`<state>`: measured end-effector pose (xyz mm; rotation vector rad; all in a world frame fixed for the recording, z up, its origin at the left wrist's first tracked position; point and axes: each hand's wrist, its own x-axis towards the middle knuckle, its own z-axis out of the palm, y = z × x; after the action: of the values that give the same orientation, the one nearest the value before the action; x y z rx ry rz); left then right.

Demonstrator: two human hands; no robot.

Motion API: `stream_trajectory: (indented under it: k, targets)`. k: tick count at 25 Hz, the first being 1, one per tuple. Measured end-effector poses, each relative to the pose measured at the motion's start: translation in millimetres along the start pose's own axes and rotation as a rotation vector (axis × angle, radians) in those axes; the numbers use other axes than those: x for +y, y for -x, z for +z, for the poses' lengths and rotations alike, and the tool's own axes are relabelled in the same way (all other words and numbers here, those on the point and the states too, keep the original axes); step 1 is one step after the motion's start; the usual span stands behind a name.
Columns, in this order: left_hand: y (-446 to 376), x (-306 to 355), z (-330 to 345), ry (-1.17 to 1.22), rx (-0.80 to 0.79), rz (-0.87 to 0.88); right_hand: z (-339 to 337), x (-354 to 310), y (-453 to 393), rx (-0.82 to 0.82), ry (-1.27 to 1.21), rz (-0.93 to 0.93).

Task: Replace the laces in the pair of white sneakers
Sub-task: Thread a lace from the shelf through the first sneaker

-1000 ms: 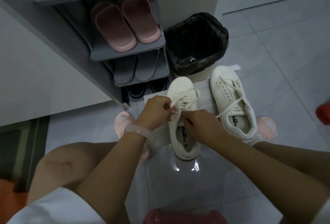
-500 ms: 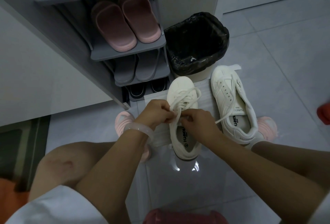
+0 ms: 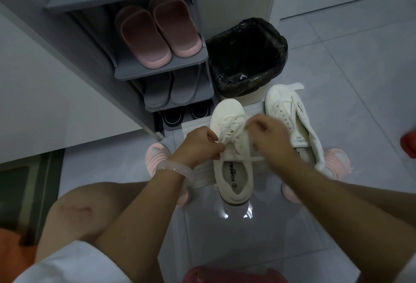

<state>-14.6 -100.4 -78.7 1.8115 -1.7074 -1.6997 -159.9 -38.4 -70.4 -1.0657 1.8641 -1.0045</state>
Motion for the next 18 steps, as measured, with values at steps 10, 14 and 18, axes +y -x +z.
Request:
stream_trajectory:
  k: [10,14,18]
  targets:
    - [-2,3,1,-0.157,-0.039,0.254,-69,-26,-26,-0.140,-0.573,0.337]
    - [-4,3,-12,-0.314,-0.113,0.204,-70,-24,-21,-0.484,0.642,0.024]
    - [-4,3,-16,-0.433,-0.207,0.193,-63,-22,-13,-0.776,0.786,0.080]
